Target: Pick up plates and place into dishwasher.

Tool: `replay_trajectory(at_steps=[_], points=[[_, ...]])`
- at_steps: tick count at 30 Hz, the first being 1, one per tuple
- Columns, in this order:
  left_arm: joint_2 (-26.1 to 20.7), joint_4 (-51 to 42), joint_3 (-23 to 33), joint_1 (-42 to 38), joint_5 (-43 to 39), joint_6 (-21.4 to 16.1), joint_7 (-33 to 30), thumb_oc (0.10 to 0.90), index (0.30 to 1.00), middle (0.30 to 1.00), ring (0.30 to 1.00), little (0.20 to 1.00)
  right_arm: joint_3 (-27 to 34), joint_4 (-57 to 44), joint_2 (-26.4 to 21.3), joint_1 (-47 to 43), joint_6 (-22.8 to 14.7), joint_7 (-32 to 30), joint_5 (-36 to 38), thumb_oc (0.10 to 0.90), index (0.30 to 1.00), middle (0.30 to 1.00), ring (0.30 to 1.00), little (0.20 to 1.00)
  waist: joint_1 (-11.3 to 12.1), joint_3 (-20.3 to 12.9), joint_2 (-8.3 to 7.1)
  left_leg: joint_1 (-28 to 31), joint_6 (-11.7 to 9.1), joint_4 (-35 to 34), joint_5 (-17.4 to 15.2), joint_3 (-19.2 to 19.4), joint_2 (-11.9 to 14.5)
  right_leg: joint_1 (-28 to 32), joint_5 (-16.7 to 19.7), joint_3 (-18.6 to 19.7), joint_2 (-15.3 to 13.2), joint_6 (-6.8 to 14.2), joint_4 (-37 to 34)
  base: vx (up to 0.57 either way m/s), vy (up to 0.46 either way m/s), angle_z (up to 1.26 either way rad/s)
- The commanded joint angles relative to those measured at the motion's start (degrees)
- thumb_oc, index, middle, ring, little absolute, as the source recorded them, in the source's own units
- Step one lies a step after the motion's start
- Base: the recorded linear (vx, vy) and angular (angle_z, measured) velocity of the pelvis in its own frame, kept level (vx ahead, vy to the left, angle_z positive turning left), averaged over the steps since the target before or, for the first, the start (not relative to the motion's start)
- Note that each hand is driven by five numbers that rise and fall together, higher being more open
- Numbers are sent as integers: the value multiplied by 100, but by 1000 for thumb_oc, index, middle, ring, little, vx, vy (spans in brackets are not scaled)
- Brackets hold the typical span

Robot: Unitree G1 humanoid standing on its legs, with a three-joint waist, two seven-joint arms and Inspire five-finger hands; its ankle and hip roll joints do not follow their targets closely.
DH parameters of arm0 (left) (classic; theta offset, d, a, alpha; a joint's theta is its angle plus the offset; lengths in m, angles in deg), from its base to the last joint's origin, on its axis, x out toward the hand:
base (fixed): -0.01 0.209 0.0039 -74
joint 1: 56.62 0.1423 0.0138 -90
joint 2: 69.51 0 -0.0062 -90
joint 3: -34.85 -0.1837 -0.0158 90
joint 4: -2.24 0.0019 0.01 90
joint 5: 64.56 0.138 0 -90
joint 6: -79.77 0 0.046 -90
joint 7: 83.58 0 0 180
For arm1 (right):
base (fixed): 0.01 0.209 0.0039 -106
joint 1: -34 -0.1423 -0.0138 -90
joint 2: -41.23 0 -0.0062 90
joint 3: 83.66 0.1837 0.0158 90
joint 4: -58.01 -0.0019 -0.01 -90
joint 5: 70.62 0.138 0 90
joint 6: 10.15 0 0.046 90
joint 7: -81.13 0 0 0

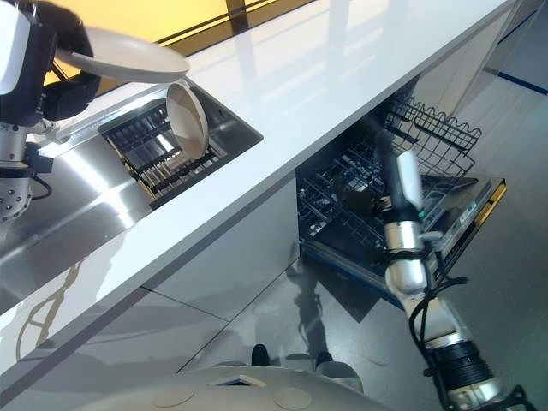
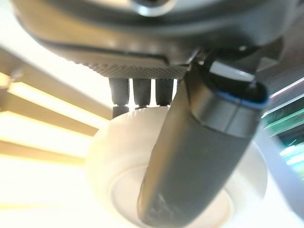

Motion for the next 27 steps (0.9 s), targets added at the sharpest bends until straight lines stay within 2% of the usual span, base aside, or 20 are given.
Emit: replay_trajectory(at_steps=[1, 5, 8, 13, 18, 23, 26, 27], points=[[8, -107, 366, -649, -323, -113, 225, 100, 300, 300, 300, 200, 99, -935, -548, -1055, -808, -173, -480, 800, 900, 900, 900, 900, -13, -327, -44, 94, 131, 27, -525, -141, -403, -369, -32, -50, 10, 462, 530, -2, -15, -3], [189, -313, -102, -1090, -553, -246, 612, 100, 300, 300, 300, 200, -216, -1138, -839, -1649, -830, 379, -391, 800, 900, 900, 900, 900, 55, -344, -106, 87, 114, 45, -524, -208, -412, -355, -65, -102, 0, 463, 562, 2, -10, 3], [363, -460, -518, -1461, -749, -257, 866, 100, 300, 300, 300, 200, -614, -1209, -914, -2121, -682, 670, -340, 800, 900, 900, 900, 900, 108, -359, -137, 75, 94, 49, -511, -250, -409, -343, -75, -159, -7, 456, 563, 7, -15, 7], [535, -601, -789, -1681, -952, -247, 1096, 100, 300, 300, 300, 200, -803, -1251, -855, -2433, -643, 611, -382, 800, 900, 900, 900, 900, 149, -360, -163, 73, 84, 59, -513, -286, -414, -323, -83, -202, -10, 445, 562, 11, -13, 10], [764, -708, -1026, -1854, -1159, -218, 1338, 100, 300, 300, 300, 200, -1013, -1316, -762, -2738, -532, 818, -467, 800, 900, 900, 900, 900, 175, -359, -179, 62, 76, 67, -512, -316, -428, -317, -87, -213, -7, 440, 558, -1, -3, 5], [930, -733, -1175, -1999, -1293, -193, 1414, 100, 300, 300, 300, 200, -1110, -1313, -727, -2872, -381, 1007, -247, 800, 900, 900, 900, 900, 172, -374, -206, 56, 71, 71, -501, -312, -420, -310, -85, -220, -11, 433, 556, 0, 0, 0], [1103, -751, -1231, -2017, -1425, -175, 1462, 100, 300, 300, 300, 200, -1090, -1309, -520, -2889, -275, 711, -148, 800, 900, 900, 900, 900, 175, -365, -213, 67, 71, 68, -508, -300, -412, -298, -77, -233, -14, 425, 543, 0, 0, 0], [1182, -767, -1247, -2011, -1482, -168, 1509, 100, 300, 300, 300, 200, -1066, -1307, -415, -2888, -275, 601, -138, 616, 742, 742, 742, 716, 177, -359, -210, 68, 69, 70, -511, -296, -410, -297, -70, -238, -17, 424, 536, 0, 0, 0]])
